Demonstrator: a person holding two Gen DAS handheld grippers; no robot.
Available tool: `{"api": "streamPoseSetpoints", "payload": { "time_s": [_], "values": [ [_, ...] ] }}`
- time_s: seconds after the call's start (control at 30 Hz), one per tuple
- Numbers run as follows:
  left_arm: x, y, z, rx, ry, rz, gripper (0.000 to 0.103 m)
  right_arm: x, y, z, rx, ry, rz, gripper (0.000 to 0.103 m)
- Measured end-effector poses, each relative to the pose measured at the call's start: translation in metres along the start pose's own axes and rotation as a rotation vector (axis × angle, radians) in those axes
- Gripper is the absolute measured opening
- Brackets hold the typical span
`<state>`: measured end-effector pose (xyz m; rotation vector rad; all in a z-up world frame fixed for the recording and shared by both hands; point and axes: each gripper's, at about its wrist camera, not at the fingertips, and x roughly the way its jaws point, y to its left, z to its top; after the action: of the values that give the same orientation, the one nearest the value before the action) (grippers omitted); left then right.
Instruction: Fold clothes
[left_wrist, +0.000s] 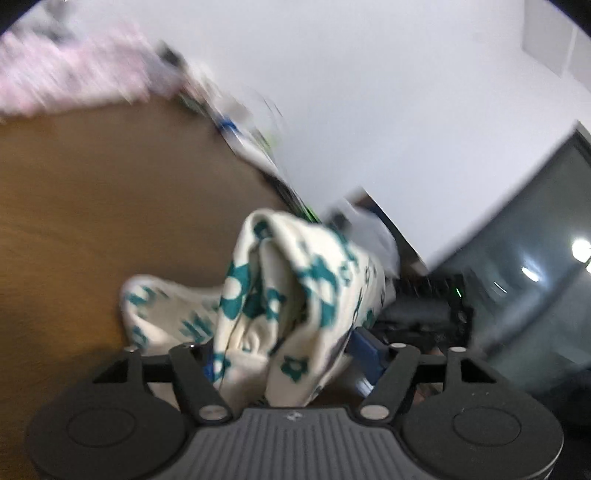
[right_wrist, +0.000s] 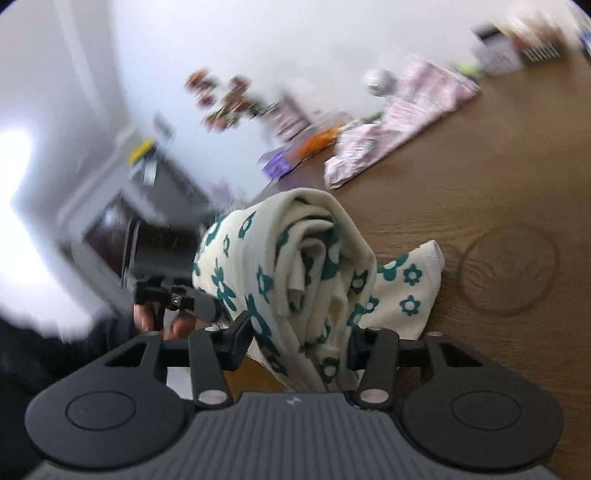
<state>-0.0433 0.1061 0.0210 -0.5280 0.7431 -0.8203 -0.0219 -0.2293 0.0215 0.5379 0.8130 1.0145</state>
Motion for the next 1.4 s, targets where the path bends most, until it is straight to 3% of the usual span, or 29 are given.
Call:
{"api": "streamPoseSetpoints", "payload": {
  "time_s": [0.13, 0.2, 0.23, 0.3, 0.33, 0.4, 0.6, 0.73, 0.83, 0.9, 0.97, 1.2, 1.4],
  "values": [
    [0.006, -0.013, -0.009, 0.032, -0.071, 0.167, 0.069, 0.007, -0.003, 0.005, 0.047, -0.078, -0.087, 0.071],
    [0.012, -0.015, -0.013, 0.030, -0.097, 0.229, 0.070, 0.002, -0.007, 0.006, 0.091, -0.127, -0.094, 0.071],
    [0.014, -0.013, -0.015, 0.009, -0.116, 0.256, 0.071, 0.001, -0.011, 0.006, 0.123, -0.141, -0.090, 0.069],
    [0.011, -0.009, -0.019, -0.035, -0.143, 0.284, 0.070, 0.006, -0.016, 0.006, 0.171, -0.122, -0.124, 0.047],
    [0.010, -0.009, -0.020, -0.039, -0.145, 0.293, 0.070, 0.012, -0.017, 0.006, 0.175, -0.110, -0.149, 0.038],
    [0.009, -0.011, -0.018, -0.032, -0.139, 0.309, 0.071, 0.024, -0.019, 0.005, 0.183, -0.089, -0.200, 0.036],
    [0.010, -0.016, -0.008, -0.056, -0.165, 0.384, 0.080, 0.016, 0.015, 0.008, 0.051, -0.107, -0.326, 0.048],
    [0.015, -0.019, -0.009, -0.069, -0.187, 0.417, 0.065, 0.001, 0.028, 0.004, 0.009, -0.190, -0.408, 0.051],
    [0.018, -0.024, -0.021, -0.025, -0.213, 0.440, 0.062, -0.001, 0.025, 0.003, 0.009, -0.246, -0.441, 0.047],
    [0.021, -0.027, -0.035, 0.011, -0.238, 0.460, 0.061, 0.005, 0.021, 0.002, 0.011, -0.250, -0.452, 0.032],
    [0.021, -0.029, -0.050, 0.025, -0.274, 0.462, 0.061, 0.015, 0.017, -0.001, 0.006, -0.227, -0.466, 0.027],
    [0.018, -0.031, -0.053, 0.007, -0.295, 0.462, 0.066, 0.030, 0.025, -0.003, -0.080, -0.174, -0.545, 0.029],
    [0.017, -0.037, -0.056, 0.022, -0.300, 0.483, 0.068, 0.006, 0.073, -0.004, -0.272, -0.289, -0.662, 0.030]
  ]
}}
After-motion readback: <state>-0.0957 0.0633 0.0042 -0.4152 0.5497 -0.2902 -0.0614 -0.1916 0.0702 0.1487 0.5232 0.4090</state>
